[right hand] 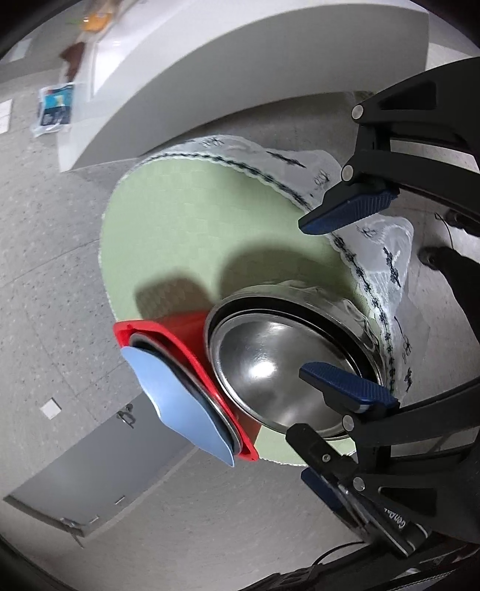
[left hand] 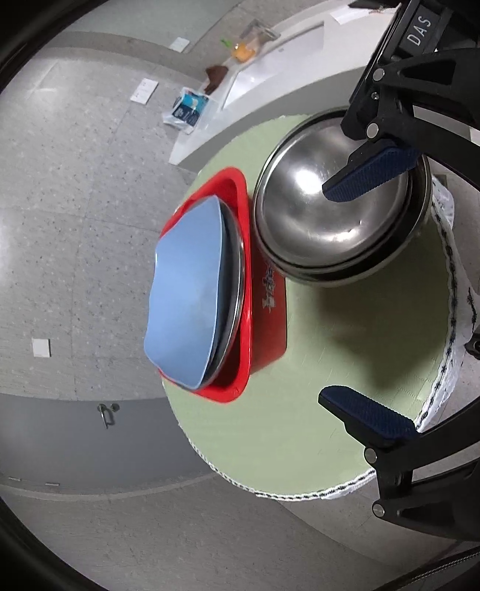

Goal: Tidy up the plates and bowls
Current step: 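Grasp the rims of the nested steel bowls with both grippers, then lift the nested steel bowls and lower them onto the blue plate in the basin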

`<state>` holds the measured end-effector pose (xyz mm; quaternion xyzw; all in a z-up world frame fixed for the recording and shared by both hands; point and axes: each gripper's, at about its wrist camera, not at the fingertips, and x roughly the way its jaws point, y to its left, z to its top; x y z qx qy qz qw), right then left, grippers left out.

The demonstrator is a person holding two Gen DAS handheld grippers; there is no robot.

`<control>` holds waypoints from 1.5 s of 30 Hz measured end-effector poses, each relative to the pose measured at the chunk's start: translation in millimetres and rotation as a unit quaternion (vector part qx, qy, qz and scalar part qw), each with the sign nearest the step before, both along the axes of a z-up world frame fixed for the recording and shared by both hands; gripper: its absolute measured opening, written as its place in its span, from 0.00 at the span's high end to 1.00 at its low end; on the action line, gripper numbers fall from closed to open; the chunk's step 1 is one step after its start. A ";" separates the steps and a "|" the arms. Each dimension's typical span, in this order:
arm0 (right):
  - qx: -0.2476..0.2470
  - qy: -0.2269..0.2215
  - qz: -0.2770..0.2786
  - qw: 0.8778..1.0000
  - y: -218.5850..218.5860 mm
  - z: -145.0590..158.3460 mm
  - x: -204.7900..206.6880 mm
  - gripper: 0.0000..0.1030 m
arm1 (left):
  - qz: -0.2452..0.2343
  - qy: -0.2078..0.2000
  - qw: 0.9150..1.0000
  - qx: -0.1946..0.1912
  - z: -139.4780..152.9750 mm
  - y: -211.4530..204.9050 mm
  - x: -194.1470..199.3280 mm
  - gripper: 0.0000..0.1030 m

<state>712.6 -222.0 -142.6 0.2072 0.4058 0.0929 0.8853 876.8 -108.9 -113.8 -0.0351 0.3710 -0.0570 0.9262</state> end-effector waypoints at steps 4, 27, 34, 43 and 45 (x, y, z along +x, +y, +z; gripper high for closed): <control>0.013 0.011 -0.003 1.000 0.7 -5.5 1.6 0.29 | -0.003 0.019 1.000 0.016 -6.5 -5.7 15.6 0.02; 0.068 0.047 0.027 0.996 11.2 -25.8 22.8 0.47 | -0.051 0.079 0.995 -0.037 -16.0 -16.1 68.1 0.62; 0.071 0.047 0.034 0.996 16.3 -24.9 22.2 0.50 | -0.051 0.074 0.996 -0.027 -10.9 -12.6 71.8 0.66; 0.079 0.044 0.033 0.995 11.0 -18.7 20.0 0.50 | -0.051 0.067 0.996 -0.032 -1.1 -22.5 48.1 0.66; 0.077 0.044 0.032 0.996 7.7 -16.5 18.6 0.50 | -0.052 0.065 0.996 -0.031 -0.4 -24.0 44.0 0.66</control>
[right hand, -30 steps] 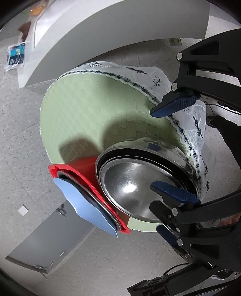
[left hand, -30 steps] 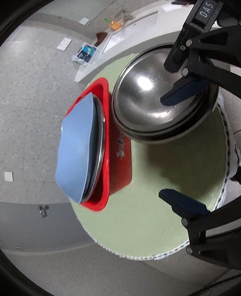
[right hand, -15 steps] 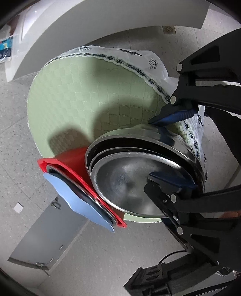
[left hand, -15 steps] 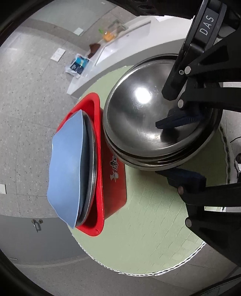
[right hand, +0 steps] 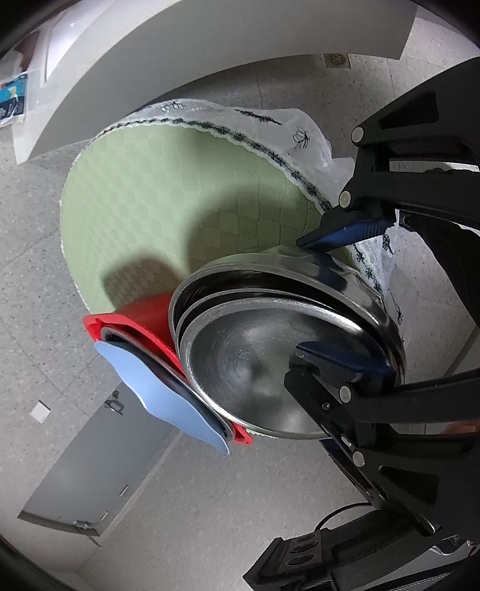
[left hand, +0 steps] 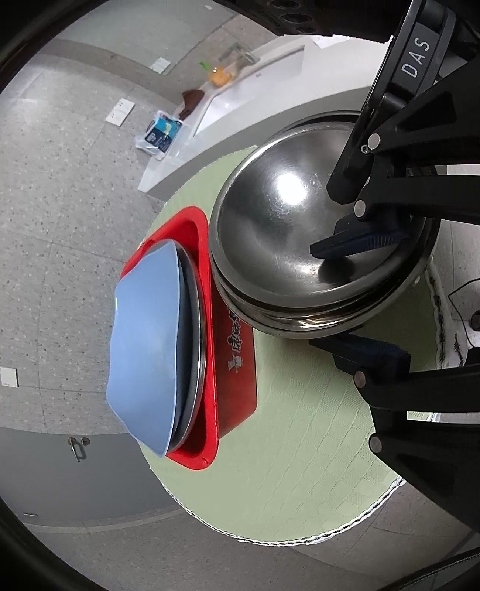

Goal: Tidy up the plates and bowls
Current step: 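Lift the nested steel bowls and lower them onto the blue plate in the basin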

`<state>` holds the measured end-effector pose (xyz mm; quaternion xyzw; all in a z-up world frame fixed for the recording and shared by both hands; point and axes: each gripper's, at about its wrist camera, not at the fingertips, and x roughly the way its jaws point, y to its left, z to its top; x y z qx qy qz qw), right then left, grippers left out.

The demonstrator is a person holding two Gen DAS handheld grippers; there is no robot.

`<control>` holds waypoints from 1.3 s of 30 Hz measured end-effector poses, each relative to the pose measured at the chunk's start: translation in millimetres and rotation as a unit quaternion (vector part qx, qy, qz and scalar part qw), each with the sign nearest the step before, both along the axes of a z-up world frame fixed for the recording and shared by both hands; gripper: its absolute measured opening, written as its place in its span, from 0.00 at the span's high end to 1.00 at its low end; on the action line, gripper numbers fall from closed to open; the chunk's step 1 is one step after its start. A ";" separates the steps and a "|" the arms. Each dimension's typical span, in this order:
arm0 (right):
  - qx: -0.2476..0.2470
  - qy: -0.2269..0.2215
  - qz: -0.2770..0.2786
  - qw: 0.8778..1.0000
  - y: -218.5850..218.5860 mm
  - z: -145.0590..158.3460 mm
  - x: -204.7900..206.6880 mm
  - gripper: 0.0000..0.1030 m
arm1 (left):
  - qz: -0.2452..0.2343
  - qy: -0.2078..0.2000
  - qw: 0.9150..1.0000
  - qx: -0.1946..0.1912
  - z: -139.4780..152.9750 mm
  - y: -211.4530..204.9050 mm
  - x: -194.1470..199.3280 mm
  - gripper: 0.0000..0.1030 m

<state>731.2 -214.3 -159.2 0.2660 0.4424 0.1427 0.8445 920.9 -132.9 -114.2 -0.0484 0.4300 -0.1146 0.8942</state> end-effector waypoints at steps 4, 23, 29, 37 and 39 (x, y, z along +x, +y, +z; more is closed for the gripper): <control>-0.004 -0.001 -0.001 1.000 -7.0 2.0 -3.8 0.50 | -0.004 -0.002 1.000 0.000 1.3 -5.7 -7.5 0.67; -0.018 -0.049 -0.017 0.998 -25.3 60.2 0.6 0.50 | -0.010 -0.049 0.998 -0.028 59.9 -9.3 0.5 0.67; -0.029 -0.082 -0.016 0.996 -11.1 93.4 33.1 0.50 | -0.005 -0.071 0.997 -0.041 74.9 12.9 25.6 0.67; -0.030 -0.094 -0.007 0.995 23.9 111.2 86.4 0.50 | 0.004 -0.078 0.996 -0.037 74.9 53.5 73.8 0.66; -0.029 -0.090 -0.004 0.995 33.5 110.6 98.5 0.50 | 0.006 -0.073 0.997 -0.034 71.1 62.1 85.4 0.66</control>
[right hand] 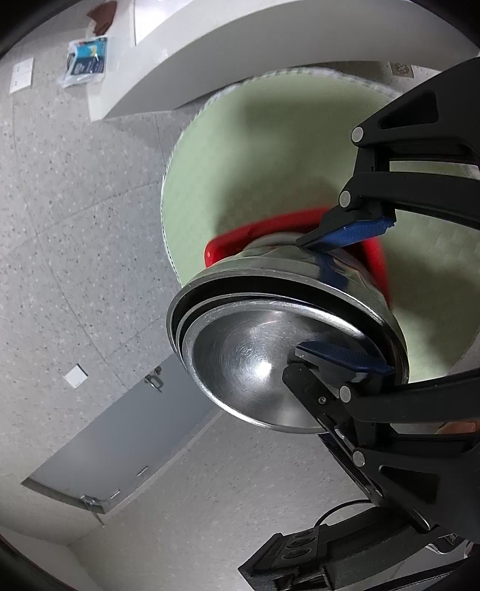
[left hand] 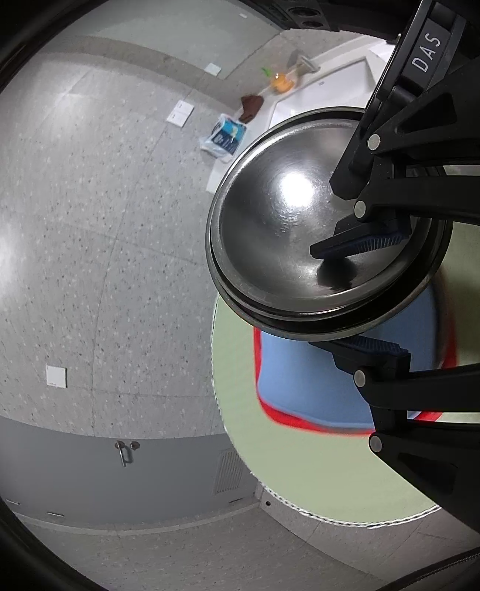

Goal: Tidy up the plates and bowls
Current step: 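Lift the nested steel bowls and lower them onto the blue plate in the basin, then open both grippers and pull them back from the basin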

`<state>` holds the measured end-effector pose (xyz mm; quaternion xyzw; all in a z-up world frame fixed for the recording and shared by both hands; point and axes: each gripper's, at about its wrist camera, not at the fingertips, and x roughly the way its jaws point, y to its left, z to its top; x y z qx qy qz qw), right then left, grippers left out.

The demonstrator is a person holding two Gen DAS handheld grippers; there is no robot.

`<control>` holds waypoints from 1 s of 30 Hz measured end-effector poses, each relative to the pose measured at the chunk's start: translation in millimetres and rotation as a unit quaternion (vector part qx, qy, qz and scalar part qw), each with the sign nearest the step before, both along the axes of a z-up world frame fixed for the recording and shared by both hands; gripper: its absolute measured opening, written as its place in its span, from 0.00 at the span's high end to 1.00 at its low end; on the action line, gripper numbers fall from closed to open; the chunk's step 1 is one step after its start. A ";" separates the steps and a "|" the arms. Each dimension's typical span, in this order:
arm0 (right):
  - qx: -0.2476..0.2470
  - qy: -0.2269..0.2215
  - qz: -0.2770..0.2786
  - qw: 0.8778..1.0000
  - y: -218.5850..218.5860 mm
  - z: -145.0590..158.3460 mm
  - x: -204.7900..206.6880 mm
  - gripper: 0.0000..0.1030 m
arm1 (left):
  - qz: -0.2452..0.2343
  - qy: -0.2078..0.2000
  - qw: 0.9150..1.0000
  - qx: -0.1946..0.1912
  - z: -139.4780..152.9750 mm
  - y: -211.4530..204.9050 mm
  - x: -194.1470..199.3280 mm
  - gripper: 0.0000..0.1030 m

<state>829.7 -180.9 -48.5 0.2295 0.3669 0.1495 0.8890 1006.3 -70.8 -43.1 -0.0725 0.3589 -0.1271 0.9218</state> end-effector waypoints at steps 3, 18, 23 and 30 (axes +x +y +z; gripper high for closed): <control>0.002 0.010 0.003 1.000 14.0 -4.4 17.9 0.50 | 0.002 0.010 1.000 0.004 -2.4 7.7 21.2 0.66; -0.004 0.082 0.011 0.997 47.6 -47.2 55.1 0.50 | -0.003 0.089 0.996 0.021 -27.1 15.8 108.0 0.66; -0.016 0.087 0.007 0.996 52.1 -49.7 55.4 0.50 | -0.009 0.089 0.996 0.024 -24.4 13.6 118.2 0.66; -0.053 0.090 0.001 0.995 57.6 -46.9 50.9 0.50 | -0.016 0.088 0.995 0.034 -26.2 13.5 114.6 0.67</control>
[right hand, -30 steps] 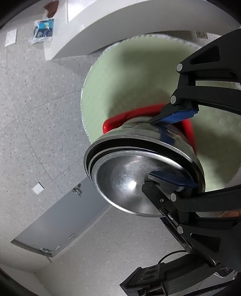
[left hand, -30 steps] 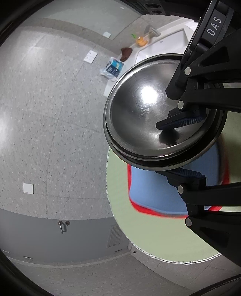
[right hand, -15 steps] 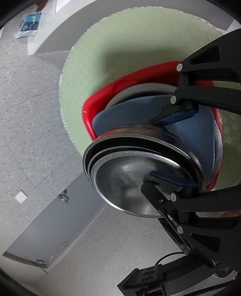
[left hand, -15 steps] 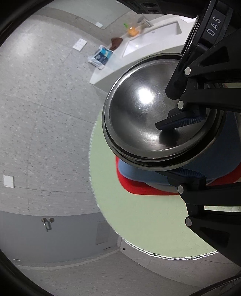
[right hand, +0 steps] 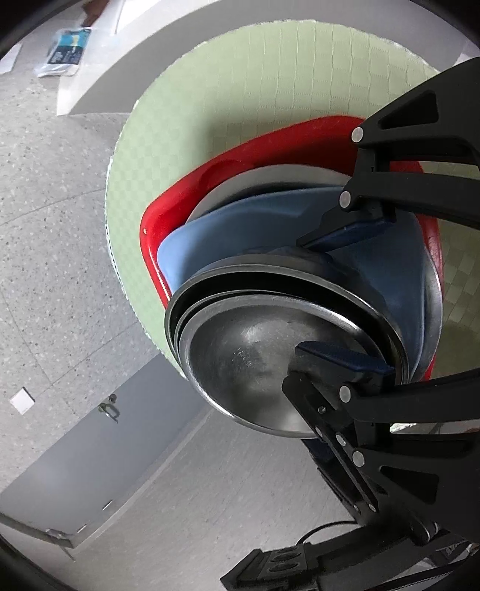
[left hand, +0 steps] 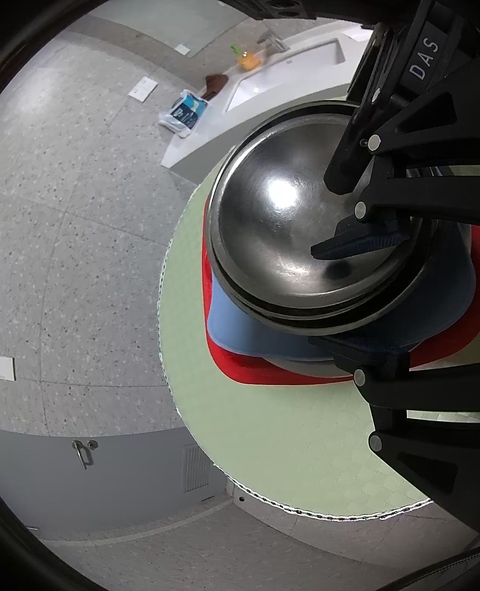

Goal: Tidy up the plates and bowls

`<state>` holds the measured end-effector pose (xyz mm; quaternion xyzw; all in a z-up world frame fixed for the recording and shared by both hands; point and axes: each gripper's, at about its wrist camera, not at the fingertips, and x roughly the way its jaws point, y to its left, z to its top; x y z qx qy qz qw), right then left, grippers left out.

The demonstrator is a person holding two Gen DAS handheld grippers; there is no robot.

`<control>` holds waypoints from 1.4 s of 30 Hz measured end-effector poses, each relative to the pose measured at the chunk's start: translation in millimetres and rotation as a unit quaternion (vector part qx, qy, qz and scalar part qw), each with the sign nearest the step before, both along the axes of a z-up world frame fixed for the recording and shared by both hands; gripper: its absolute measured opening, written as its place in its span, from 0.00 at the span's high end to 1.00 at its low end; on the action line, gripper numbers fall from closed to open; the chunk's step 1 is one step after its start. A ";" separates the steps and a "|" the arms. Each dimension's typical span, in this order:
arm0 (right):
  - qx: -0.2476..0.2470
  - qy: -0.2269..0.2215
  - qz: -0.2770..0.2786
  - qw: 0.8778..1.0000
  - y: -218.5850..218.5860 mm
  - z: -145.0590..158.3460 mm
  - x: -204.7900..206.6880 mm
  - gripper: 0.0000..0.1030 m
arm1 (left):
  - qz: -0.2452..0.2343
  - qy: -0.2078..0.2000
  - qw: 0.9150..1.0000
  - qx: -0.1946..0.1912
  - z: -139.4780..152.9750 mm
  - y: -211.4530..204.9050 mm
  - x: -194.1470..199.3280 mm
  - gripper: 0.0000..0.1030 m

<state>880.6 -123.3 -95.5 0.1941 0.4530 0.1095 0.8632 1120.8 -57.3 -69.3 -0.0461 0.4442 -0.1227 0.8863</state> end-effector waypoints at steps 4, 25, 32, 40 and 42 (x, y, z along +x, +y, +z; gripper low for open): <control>-0.008 0.007 -0.007 1.000 -0.4 2.3 -0.3 0.46 | -0.006 -0.004 1.000 0.010 -0.6 -5.4 -5.1 0.66; -0.083 -0.130 0.017 0.988 -18.1 55.6 -95.7 0.08 | 0.089 -0.135 0.984 0.067 40.3 -16.7 -166.0 0.09; -0.085 -0.170 0.044 0.981 -29.2 72.0 -167.7 0.00 | 0.120 -0.186 0.970 0.099 57.8 -39.4 -281.0 0.01; -0.081 -0.219 0.051 0.971 -33.1 96.8 -260.8 0.00 | 0.130 -0.236 0.958 0.098 69.6 -49.4 -416.6 0.01; -0.087 -0.232 0.045 0.968 -36.6 101.5 -283.2 0.00 | 0.136 -0.253 0.953 0.094 68.9 -46.2 -453.5 0.01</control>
